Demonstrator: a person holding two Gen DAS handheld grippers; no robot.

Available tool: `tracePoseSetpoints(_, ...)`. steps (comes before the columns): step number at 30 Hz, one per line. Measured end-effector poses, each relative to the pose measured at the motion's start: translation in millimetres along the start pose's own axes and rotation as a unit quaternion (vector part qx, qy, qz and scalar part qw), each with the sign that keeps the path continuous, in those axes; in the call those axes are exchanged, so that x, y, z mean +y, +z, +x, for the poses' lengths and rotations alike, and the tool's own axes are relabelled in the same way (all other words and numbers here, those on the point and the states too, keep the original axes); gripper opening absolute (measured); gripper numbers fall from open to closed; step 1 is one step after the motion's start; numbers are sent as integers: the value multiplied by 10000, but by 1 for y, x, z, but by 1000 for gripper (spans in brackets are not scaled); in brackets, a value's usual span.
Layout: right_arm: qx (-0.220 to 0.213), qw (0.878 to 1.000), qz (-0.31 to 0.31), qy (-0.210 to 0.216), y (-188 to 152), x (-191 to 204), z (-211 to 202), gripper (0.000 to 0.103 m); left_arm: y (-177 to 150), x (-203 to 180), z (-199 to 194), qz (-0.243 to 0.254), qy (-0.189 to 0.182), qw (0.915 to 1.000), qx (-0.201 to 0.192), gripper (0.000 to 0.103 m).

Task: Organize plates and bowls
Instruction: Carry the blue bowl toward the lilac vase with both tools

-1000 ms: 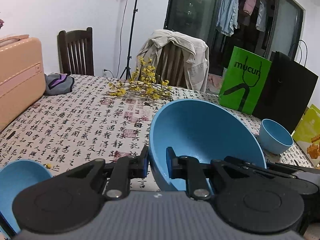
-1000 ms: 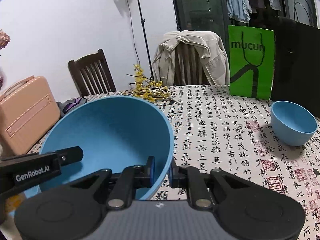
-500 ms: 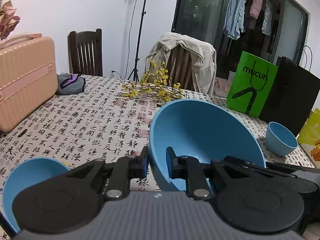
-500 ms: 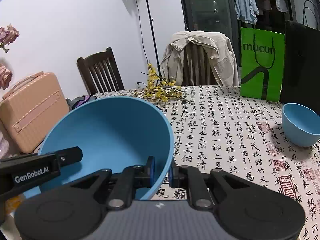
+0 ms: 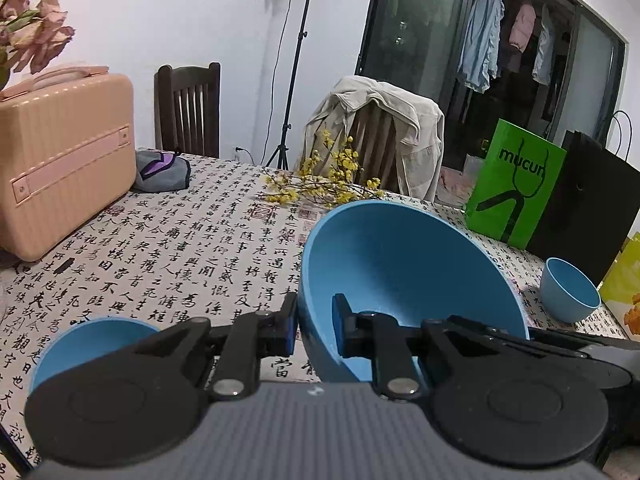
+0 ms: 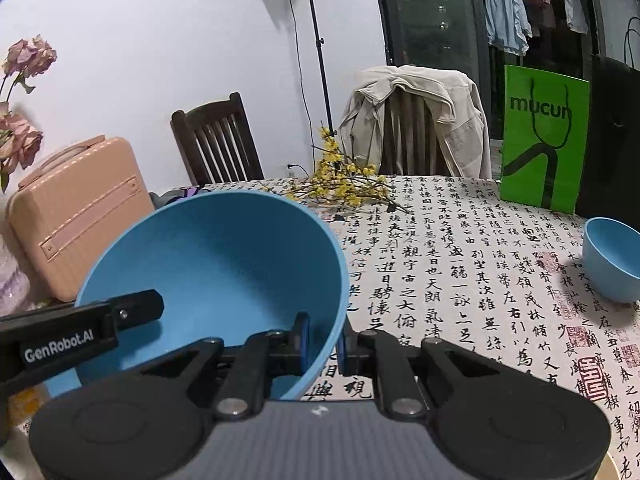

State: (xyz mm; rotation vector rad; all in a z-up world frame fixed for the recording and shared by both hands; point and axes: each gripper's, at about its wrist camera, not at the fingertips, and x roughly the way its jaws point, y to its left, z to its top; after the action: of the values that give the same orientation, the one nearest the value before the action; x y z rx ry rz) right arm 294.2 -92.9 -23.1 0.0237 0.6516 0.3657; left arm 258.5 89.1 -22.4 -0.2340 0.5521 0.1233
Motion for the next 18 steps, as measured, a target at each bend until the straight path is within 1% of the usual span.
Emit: tracePoseSetpoints(18, 98, 9998, -168, 108, -2, 34, 12, 13, 0, 37, -5, -238, 54, 9997, -44, 18)
